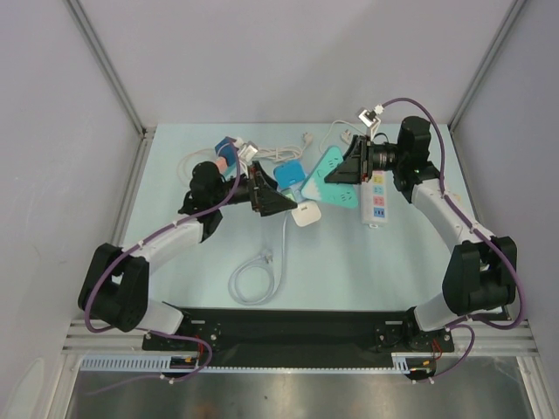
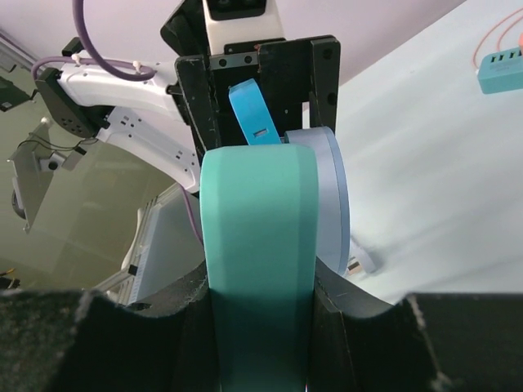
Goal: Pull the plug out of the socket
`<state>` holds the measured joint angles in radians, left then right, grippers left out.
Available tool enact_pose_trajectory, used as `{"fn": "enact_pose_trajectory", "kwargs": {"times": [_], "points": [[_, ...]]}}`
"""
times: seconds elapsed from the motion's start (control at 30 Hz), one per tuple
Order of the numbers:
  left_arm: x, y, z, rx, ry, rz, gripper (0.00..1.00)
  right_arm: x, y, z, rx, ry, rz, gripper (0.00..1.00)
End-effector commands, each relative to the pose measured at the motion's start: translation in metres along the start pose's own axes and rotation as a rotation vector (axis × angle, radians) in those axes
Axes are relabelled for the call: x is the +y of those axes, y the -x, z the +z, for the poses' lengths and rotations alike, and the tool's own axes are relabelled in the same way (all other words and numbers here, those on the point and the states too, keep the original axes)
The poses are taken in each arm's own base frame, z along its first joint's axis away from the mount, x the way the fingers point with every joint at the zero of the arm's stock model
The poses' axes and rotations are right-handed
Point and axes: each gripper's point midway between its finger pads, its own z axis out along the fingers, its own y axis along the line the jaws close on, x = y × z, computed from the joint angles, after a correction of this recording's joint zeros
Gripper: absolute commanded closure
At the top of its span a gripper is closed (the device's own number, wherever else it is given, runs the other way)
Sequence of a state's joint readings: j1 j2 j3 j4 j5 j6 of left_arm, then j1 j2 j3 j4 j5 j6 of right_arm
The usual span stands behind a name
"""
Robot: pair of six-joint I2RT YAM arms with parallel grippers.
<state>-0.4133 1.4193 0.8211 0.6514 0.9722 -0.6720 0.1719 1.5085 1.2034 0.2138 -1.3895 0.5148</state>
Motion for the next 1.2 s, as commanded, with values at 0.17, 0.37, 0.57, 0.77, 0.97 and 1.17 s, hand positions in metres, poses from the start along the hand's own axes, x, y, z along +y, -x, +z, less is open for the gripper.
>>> {"fn": "enact_pose_trajectory", "kwargs": {"times": [0.17,0.37,0.57,0.77,0.97,1.17], "points": [[0.046,0.029,-0.035,-0.127,0.167,-0.105,1.00,0.041,0.007,-0.027,0.055,0.112,-0.144,1.00],[0.093,0.016,-0.043,-0.059,0.416,-0.102,1.00,0.059,0.011,-0.021,0.060,0.123,-0.150,1.00],[0.111,0.012,-0.051,-0.019,0.532,-0.060,1.00,0.065,0.011,-0.005,0.054,0.115,-0.082,1.00],[0.084,0.025,-0.044,-0.064,0.414,-0.020,1.00,0.030,0.020,-0.029,-0.018,-0.073,-0.046,1.00],[0.059,0.039,-0.042,-0.095,0.347,-0.028,1.00,-0.034,0.005,-0.064,0.063,-0.501,-0.199,1.00],[0.049,0.040,-0.051,-0.091,0.371,-0.011,1.00,-0.084,0.008,-0.136,0.019,-0.976,-0.320,1.00]]}}
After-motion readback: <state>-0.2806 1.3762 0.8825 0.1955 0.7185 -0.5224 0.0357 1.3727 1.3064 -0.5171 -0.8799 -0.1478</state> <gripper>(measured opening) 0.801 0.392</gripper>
